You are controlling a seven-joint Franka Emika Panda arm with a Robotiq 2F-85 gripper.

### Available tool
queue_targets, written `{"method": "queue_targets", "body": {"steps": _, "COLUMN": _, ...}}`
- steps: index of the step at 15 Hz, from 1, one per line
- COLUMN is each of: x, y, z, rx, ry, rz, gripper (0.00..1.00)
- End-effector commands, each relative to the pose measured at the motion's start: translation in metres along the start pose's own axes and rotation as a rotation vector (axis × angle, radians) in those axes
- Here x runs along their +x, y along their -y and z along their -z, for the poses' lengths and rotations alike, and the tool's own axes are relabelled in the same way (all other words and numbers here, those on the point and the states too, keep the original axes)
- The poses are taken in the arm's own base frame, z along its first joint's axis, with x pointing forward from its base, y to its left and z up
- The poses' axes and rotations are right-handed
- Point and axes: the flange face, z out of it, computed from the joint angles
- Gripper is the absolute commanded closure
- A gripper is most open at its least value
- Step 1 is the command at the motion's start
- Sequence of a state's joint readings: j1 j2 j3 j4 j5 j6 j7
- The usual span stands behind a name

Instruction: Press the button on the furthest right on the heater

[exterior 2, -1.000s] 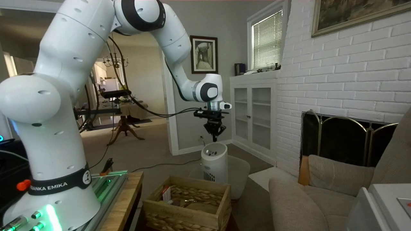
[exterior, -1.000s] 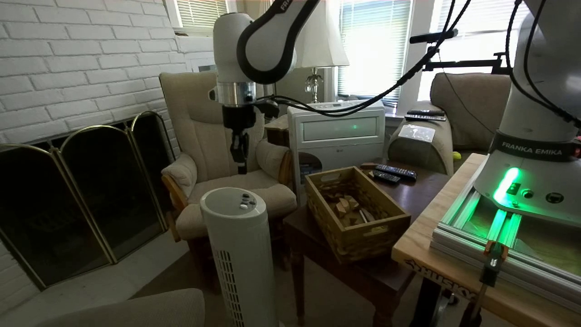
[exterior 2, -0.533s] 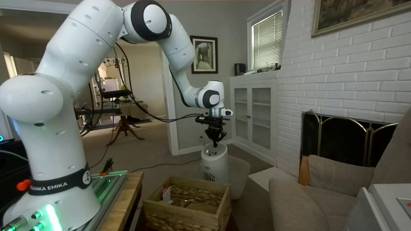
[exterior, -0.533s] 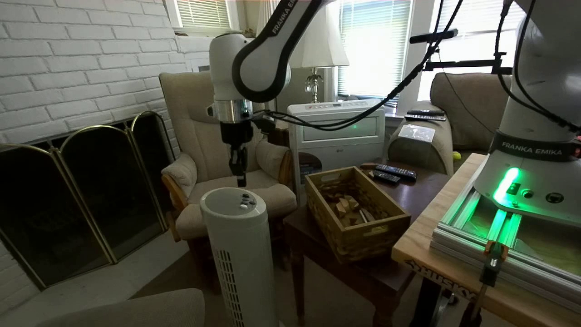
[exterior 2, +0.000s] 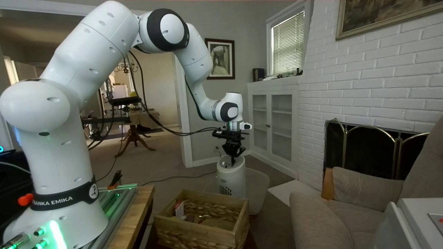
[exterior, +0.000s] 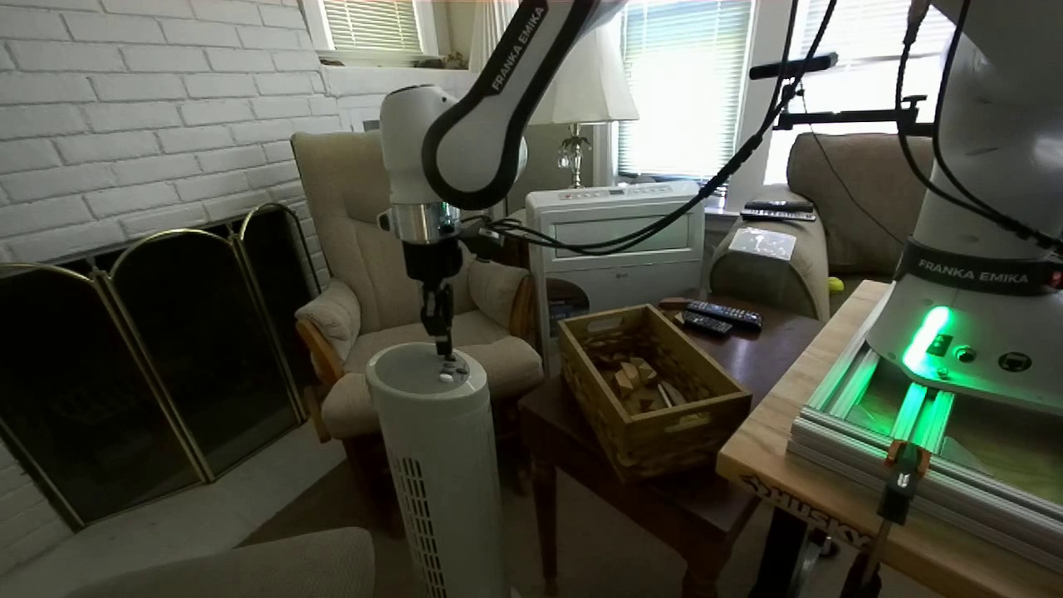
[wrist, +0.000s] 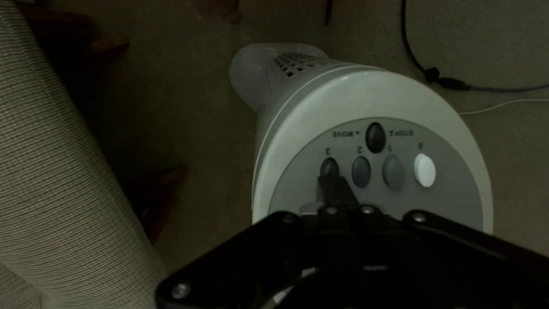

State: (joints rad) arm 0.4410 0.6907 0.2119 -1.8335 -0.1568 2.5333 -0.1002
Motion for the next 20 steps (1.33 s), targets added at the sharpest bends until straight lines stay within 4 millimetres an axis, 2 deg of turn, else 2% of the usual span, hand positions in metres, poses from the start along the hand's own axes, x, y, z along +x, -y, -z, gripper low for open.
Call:
{"method": "queue_targets", "body": {"steps": 1, "x": 0.008, "y": -0.001, "z": -0.009, "rx": -0.024, "ry": 0.01, "rz": 0.004, "gripper": 1.0}}
{"method": "queue_targets", "body": {"steps": 9, "x": 0.008, "y": 0.002, "z": -0.013, "rx": -0.013, "ry": 0.014, "rz": 0.01, "gripper": 1.0}}
{"method": "queue_targets", "body": {"steps": 16, "x": 0.009, "y": 0.023, "z": -0.038, "rx": 0.014, "ry": 0.014, "rz": 0.038, "gripper": 1.0}}
{"method": "queue_targets", "body": {"steps": 20, "x": 0.008, "y": 0.024, "z": -0.023, "rx": 0.001, "ry": -0.001, "rz": 0.034, "gripper": 1.0}}
